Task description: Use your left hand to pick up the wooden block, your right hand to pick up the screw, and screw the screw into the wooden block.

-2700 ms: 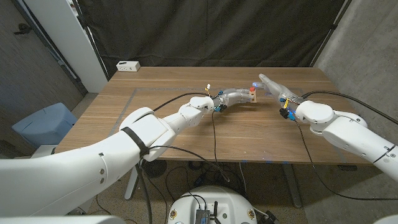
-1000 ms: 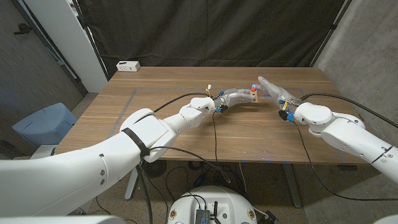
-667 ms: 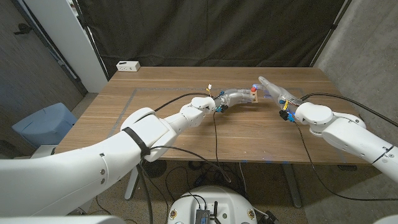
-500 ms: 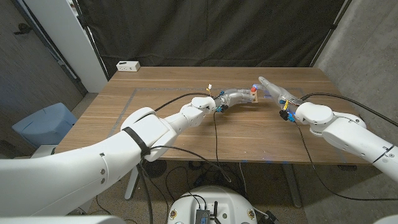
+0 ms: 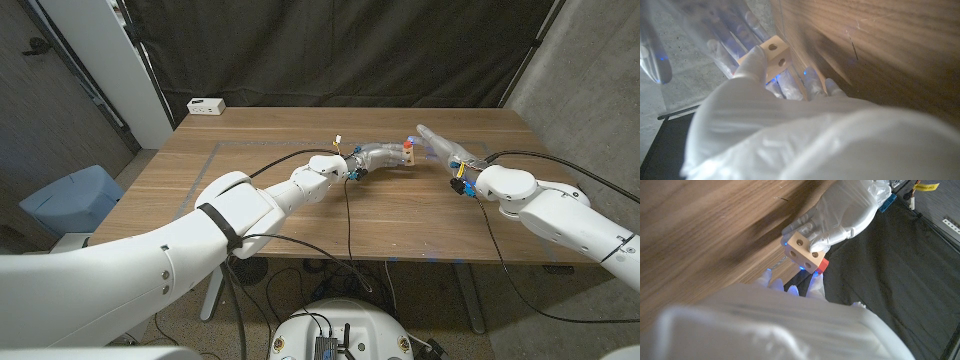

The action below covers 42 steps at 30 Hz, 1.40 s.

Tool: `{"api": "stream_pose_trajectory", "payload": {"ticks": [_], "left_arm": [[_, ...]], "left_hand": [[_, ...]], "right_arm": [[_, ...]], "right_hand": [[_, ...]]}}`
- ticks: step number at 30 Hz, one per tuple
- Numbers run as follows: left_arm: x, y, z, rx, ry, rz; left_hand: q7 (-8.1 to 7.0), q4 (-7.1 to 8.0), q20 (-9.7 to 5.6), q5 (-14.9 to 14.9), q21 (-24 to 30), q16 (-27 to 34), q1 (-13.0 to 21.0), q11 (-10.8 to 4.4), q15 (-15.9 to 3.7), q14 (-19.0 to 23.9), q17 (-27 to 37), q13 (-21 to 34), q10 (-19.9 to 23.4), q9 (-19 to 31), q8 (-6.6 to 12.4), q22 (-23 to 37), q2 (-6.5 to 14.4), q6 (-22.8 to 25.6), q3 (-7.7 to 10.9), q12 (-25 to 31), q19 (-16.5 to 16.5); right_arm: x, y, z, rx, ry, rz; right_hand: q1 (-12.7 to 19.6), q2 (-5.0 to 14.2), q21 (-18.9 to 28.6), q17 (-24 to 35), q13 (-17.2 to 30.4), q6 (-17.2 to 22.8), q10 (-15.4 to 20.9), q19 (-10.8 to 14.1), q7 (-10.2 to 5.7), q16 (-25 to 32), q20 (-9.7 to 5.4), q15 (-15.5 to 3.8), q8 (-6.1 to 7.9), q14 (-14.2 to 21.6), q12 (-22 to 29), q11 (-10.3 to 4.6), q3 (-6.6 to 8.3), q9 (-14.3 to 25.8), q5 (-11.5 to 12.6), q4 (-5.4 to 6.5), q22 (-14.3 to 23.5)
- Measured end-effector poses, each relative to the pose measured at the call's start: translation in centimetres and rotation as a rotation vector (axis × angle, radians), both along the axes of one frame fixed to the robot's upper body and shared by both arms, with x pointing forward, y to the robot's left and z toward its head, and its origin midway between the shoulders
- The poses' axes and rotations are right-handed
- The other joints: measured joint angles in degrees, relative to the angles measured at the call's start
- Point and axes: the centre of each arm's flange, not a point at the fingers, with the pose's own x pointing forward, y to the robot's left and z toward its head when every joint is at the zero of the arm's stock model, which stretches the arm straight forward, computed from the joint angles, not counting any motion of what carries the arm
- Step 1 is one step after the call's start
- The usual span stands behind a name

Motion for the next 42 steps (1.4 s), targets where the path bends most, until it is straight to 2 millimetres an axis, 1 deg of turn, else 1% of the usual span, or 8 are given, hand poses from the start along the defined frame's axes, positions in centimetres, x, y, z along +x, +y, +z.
{"api": "stream_pose_trajectory", "payload": {"ticks": [4, 6, 18, 25, 42], "left_arm": [[0.0, -0.1, 0.0, 0.001, 0.001, 0.003], [0.0, -0.1, 0.0, 0.002, 0.003, 0.004], [0.0, -0.2, 0.0, 0.002, 0.005, 0.005], [0.0, -0.2, 0.0, 0.001, 0.007, 0.006], [0.0, -0.3, -0.2, -0.001, 0.014, 0.005]], "left_hand": [[0.01, 0.0, 0.0, 0.0, 0.0, 0.0, 0.0, 0.0, 0.0, 0.0, 0.0, 0.0, 0.0, 0.0, 0.0, 0.0, 0.0, 0.0, 0.0, -0.1, 0.0], [0.01, 0.0, 0.0, 0.0, 0.0, 0.0, 0.0, 0.0, 0.0, 0.0, 0.0, 0.0, 0.0, 0.0, 0.0, 0.0, 0.0, 0.0, 0.0, -0.1, 0.0], [-0.2, 0.0, 0.0, 0.0, 0.0, 0.0, 0.0, -0.03, 0.0, 0.0, 0.0, 0.0, -0.2, 0.0, 0.01, 0.0, 0.0, 0.2, 0.01, 0.1, 0.0], [-0.19, -0.01, 0.0, -0.1, 0.0, 0.0, 0.0, 0.31, 0.0, 0.0, 0.0, 0.0, 0.1, 0.0, 0.01, 0.0, 0.0, 0.2, 0.01, 0.1, 0.0], [-0.09, -0.15, 0.0, -0.1, 0.0, 0.0, 0.0, 0.32, 0.0, 0.0, 0.0, 0.0, 0.1, 0.1, 0.06, 0.0, 0.0, 0.3, 0.16, -0.2, 0.0]], "right_arm": [[-0.1, 0.0, -0.1, -0.001, 0.001, -0.001], [-0.2, -0.1, -0.1, -0.002, 0.001, -0.002], [-0.7, 0.0, -0.2, -0.009, 0.0, -0.004], [-1.1, 0.1, -0.3, -0.019, -0.001, -0.006], [-2.1, 0.6, -0.7, -0.042, 0.009, -0.004]], "right_hand": [[0.0, 0.0, 0.0, 0.0, 0.0, 0.0, 0.0, 0.0, -0.01, 0.0, 0.02, 0.0, 0.0, 0.0, 0.0, 0.0, 0.0, 0.0, 0.0, 0.0, 0.0], [0.0, 0.0, 0.0, 0.0, 0.0, -0.1, 0.0, 0.3, -0.09, 0.0, 0.32, 0.0, 0.0, 0.0, 0.0, 0.0, 0.0, 0.0, 0.0, 0.0, 0.0], [0.0, 0.0, 0.0, 0.0, 0.0, 0.1, 0.0, 0.3, 0.15, 0.0, 0.31, 0.0, -0.07, 0.0, 0.0, 0.0, 0.0, 0.0, 0.0, 0.0, 0.0], [0.0, 0.0, 0.0, 0.0, 0.0, 0.4, 0.0, 0.3, -0.09, 0.0, 0.31, 0.0, -0.2, 0.0, 0.0, 0.0, 0.0, 0.0, 0.0, 0.0, 0.0], [0.0, 0.0, 0.0, 0.0, 0.0, 0.3, 0.0, 0.3, -0.09, 0.0, 0.31, 0.0, 0.0, 0.0, 0.0, 0.0, 0.0, 0.0, 0.0, 0.0, 0.0]]}}
